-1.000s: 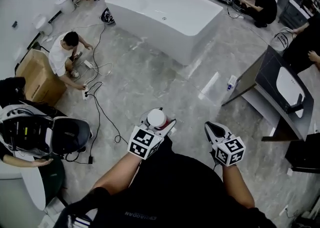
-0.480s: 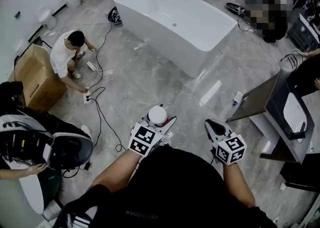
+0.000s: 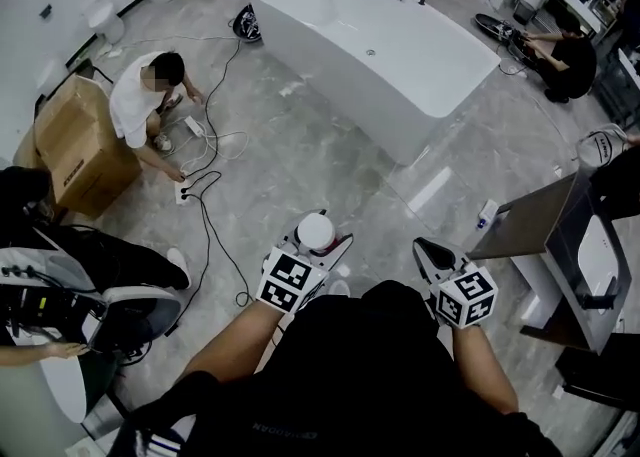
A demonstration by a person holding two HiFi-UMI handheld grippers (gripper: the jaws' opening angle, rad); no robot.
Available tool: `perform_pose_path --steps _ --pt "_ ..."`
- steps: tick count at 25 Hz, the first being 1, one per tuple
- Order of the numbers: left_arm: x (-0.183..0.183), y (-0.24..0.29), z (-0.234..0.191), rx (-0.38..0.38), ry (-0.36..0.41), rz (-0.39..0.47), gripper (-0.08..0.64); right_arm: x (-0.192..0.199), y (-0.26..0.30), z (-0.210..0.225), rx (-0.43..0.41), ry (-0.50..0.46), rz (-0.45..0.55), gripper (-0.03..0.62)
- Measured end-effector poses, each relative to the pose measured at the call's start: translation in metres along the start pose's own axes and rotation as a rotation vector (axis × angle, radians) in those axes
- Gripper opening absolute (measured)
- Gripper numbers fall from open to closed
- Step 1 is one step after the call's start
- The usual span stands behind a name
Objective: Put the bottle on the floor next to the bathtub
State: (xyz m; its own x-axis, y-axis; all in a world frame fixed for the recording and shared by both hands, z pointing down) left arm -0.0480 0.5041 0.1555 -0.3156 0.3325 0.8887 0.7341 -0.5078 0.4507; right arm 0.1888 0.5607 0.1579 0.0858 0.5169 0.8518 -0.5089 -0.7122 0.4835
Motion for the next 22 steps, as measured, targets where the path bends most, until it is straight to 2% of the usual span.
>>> perform_pose_path --steps 8,13,22 --pt "-0.002 0.002 -0.03 -0.056 -0.054 0.006 0.29 -0.022 0.044 0.008 -0.073 -0.029 -0.03 0.04" --pt "-0.003 0.022 -0.051 -0.091 -0.092 -0.003 0.29 -0.035 0.077 0.029 -0.113 -0.037 -0.039 0.04" --pt "-0.043 0.061 -0.12 -0.123 -0.059 -0.02 0.29 -0.088 0.148 0.076 -0.142 -0.013 0.015 0.04"
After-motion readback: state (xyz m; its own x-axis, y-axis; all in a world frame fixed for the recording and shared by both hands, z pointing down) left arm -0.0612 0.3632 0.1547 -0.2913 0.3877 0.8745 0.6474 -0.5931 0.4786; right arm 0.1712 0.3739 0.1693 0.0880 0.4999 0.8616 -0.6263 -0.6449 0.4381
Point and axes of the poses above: the fingertips, and each gripper's own axes: y forward along the fingers, z to its right, x out of its underside, the point moved 7 cm from there along -y, backward along the fingers, and after that the axes turned 1 degree about x, right-handed, at the moved point
